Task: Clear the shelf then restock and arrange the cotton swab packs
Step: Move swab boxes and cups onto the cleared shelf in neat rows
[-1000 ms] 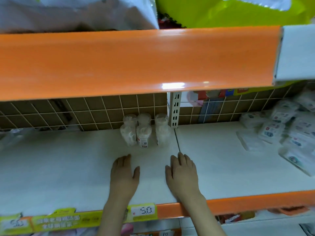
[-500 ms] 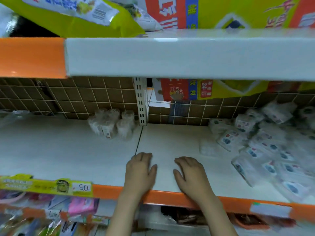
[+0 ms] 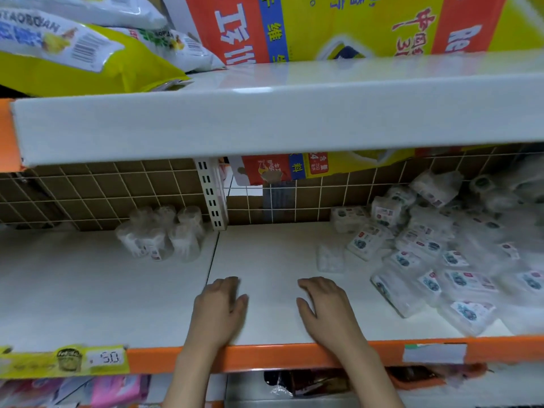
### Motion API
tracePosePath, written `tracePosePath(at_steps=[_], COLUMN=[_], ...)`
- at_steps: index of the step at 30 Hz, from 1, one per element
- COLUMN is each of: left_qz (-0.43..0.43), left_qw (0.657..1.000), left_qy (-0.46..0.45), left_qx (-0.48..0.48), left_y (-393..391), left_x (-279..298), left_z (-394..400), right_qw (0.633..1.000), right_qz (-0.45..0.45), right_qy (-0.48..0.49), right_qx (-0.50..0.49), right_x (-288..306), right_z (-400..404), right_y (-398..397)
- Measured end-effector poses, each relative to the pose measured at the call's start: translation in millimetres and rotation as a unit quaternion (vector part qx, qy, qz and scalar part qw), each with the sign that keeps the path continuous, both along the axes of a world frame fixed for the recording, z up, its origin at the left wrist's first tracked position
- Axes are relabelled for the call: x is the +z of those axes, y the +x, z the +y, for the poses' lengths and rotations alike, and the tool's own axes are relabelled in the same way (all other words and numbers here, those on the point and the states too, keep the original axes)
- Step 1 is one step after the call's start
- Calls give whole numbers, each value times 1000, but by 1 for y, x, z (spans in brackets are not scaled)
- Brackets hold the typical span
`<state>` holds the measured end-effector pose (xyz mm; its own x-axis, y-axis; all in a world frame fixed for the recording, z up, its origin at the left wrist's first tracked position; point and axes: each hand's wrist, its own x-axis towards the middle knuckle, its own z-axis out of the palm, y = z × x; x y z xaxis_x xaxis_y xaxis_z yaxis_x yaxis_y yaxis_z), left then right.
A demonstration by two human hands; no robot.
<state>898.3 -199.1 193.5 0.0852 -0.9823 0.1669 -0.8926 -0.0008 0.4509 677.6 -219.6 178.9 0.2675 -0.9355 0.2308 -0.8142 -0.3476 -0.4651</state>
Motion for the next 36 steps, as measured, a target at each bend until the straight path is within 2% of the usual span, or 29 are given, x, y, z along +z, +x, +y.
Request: tracePosePath(at_steps=[5, 9, 17, 22, 29, 36], left_qz=[7, 14, 19, 39, 53, 51], left_qw=[1000, 1000, 999, 998, 997, 992], left_qy=[-22, -14, -30, -30, -36, -64], left_qx=[15, 9, 0, 39, 49, 100], left_y=[3, -10, -76, -153, -268, -307], left_x=[-4, 0, 14, 18, 20, 16], left_z=[-5, -6, -14, -20, -23, -14], right_qw=[998, 992, 982, 985, 987, 990], right_qz=[-19, -81, -128, -110, -88, -85], right_qy=[-45, -59, -85, -106, -105, -77], right_qx=[-48, -80, -111, -78, -87, -85], right_x=[16, 35, 53, 58, 59, 44], right_z=[-5, -7, -19, -27, -32, -29], right_y=[-17, -36, -115, -191, -299, -345])
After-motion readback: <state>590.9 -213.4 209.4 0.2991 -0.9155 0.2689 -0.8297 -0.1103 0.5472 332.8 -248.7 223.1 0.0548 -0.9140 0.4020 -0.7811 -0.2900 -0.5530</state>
